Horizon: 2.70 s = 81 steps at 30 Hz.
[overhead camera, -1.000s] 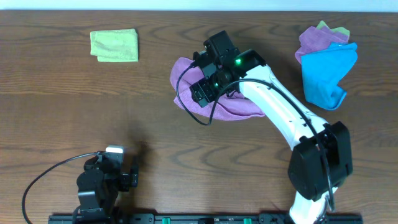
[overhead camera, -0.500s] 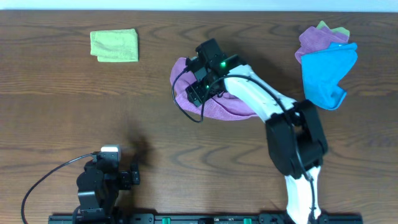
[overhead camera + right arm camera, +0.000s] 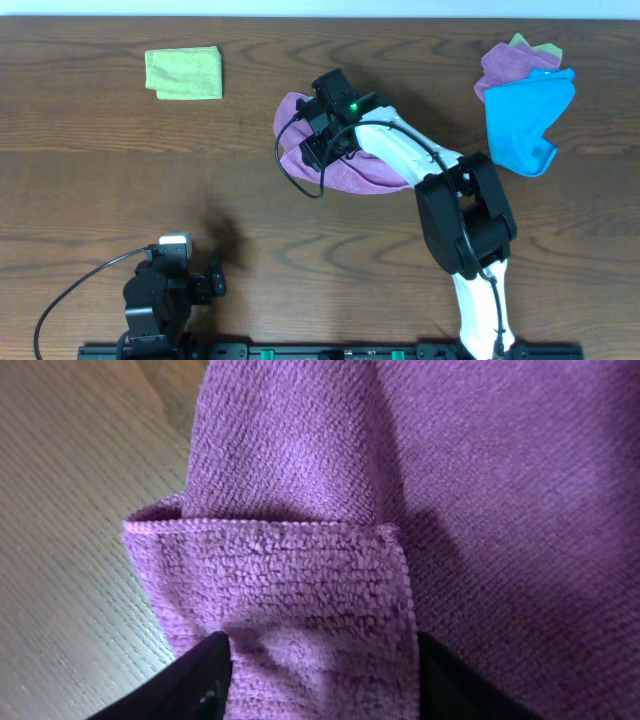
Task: Fold the cloth
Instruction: 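Lift the purple cloth with the right gripper and drag it to table center, then spread the purple cloth flat with the right gripper and release, then grasp the near left and right corners of the purple cloth with both grippers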
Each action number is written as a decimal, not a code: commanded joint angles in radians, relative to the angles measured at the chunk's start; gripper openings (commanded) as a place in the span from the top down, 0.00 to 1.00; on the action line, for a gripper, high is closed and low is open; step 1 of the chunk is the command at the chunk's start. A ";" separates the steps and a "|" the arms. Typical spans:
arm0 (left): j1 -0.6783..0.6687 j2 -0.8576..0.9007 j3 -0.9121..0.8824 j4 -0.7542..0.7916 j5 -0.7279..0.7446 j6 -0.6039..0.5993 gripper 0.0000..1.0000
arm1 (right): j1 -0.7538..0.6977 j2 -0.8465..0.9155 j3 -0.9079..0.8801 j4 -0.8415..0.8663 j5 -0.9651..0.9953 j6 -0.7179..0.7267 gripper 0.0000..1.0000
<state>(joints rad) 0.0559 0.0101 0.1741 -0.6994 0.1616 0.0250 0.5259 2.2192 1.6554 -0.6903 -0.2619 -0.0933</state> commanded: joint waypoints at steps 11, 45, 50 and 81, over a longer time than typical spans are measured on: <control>-0.004 -0.006 -0.010 0.000 0.015 -0.011 0.05 | 0.020 -0.004 0.011 -0.074 -0.248 0.003 0.98; -0.004 0.002 0.035 -0.002 0.113 -0.100 0.05 | 0.232 -0.319 0.013 -0.182 0.083 0.261 0.19; -0.004 0.087 0.134 -0.004 0.119 -0.100 0.05 | 0.147 -0.355 0.013 -0.253 0.082 0.298 0.20; -0.004 1.325 0.783 -0.112 0.546 -0.342 0.05 | -0.225 -1.022 -0.719 -0.165 -0.076 0.629 0.25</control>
<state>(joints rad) 0.0559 1.2865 0.9451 -0.8101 0.6804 -0.2234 0.3218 1.2697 1.0210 -0.8883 -0.2684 0.4194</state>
